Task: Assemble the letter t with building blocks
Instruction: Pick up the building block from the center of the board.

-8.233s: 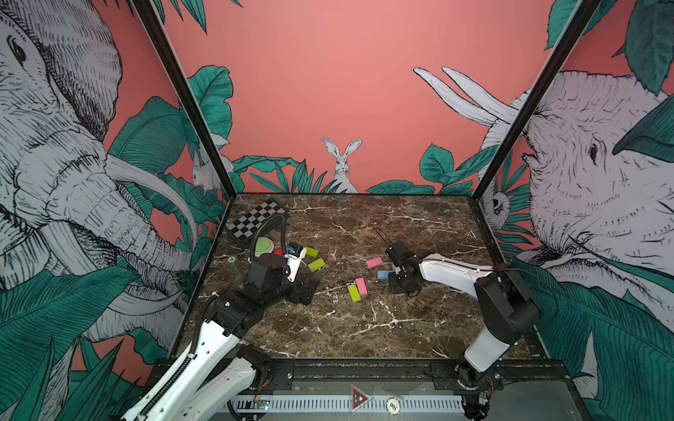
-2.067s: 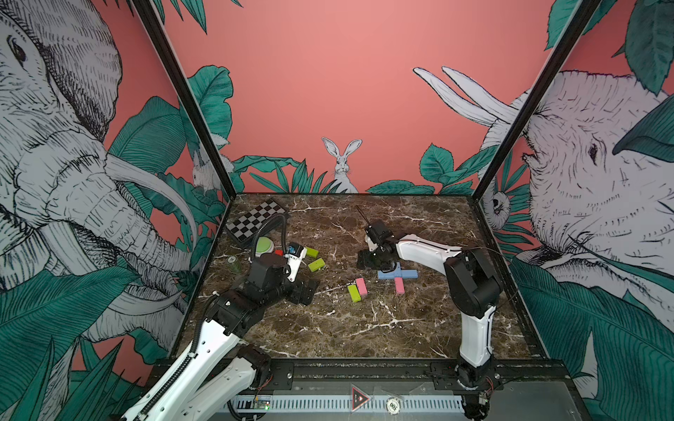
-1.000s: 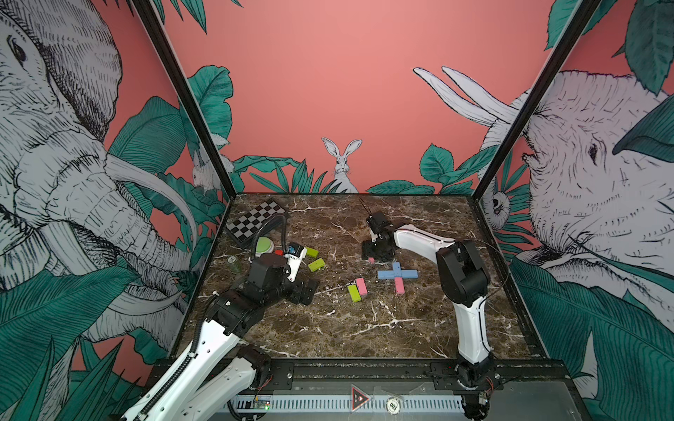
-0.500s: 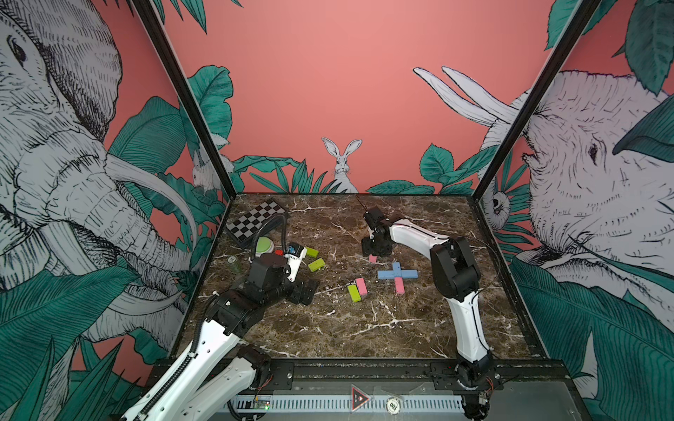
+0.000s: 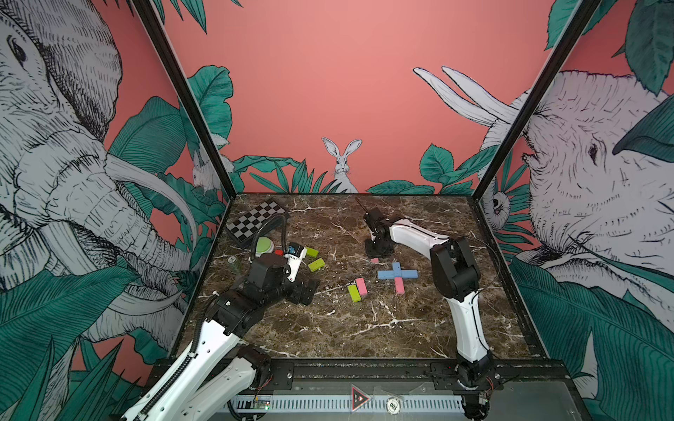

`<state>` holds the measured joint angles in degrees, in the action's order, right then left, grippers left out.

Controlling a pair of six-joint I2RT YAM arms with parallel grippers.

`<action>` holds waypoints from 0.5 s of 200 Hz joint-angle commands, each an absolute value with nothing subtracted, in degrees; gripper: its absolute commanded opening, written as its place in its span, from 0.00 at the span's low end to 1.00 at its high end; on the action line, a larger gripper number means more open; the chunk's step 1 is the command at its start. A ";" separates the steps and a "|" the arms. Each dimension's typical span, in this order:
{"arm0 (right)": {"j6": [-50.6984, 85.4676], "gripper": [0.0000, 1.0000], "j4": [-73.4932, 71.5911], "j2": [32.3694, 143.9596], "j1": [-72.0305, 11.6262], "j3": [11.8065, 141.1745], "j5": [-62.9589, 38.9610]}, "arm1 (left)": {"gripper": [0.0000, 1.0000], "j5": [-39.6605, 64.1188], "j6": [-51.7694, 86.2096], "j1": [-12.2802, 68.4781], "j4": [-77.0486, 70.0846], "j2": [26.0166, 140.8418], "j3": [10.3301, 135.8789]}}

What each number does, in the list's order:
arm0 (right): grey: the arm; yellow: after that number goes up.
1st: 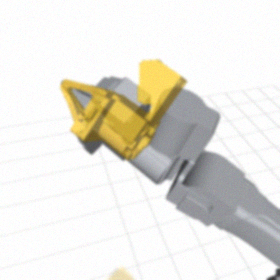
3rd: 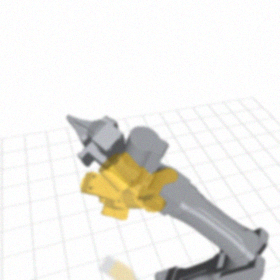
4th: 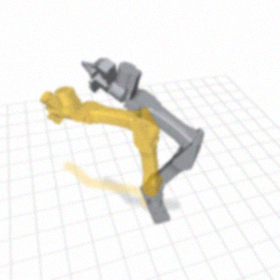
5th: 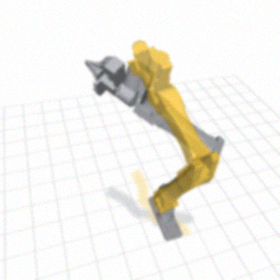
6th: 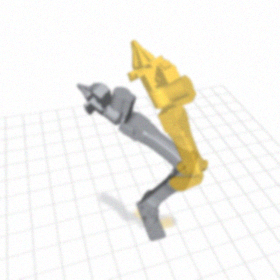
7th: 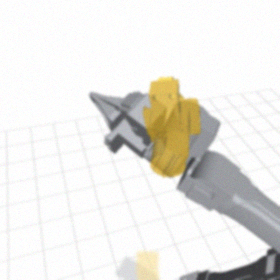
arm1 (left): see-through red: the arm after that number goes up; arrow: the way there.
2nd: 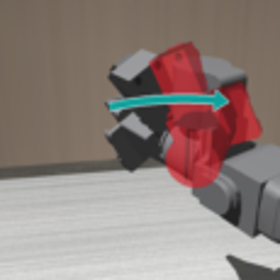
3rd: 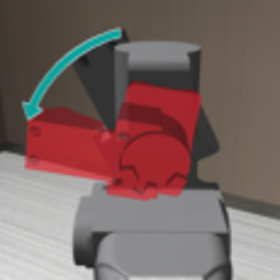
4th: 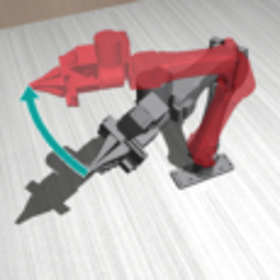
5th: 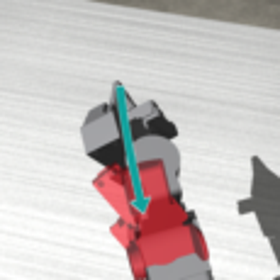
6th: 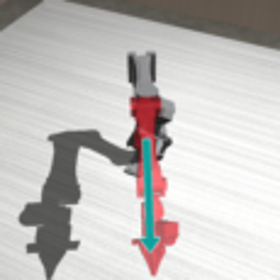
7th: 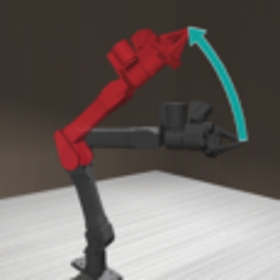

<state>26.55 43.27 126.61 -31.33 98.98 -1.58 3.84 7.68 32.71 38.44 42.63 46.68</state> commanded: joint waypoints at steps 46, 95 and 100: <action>24.88 0.24 44.82 125.97 -31.27 97.99 0.38 | 0.99 3.91 7.14 32.96 39.43 42.48 46.75; 24.53 0.17 42.28 120.37 -31.21 93.51 1.57 | 0.99 3.94 7.19 32.96 39.37 42.58 46.66; 24.56 0.17 42.21 119.82 -31.25 93.08 1.63 | 0.99 3.91 7.12 32.96 39.30 42.62 46.66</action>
<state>25.12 42.04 123.81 -31.33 94.65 -0.03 3.84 7.68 32.71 38.41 42.70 46.68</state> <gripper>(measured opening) 0.271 0.990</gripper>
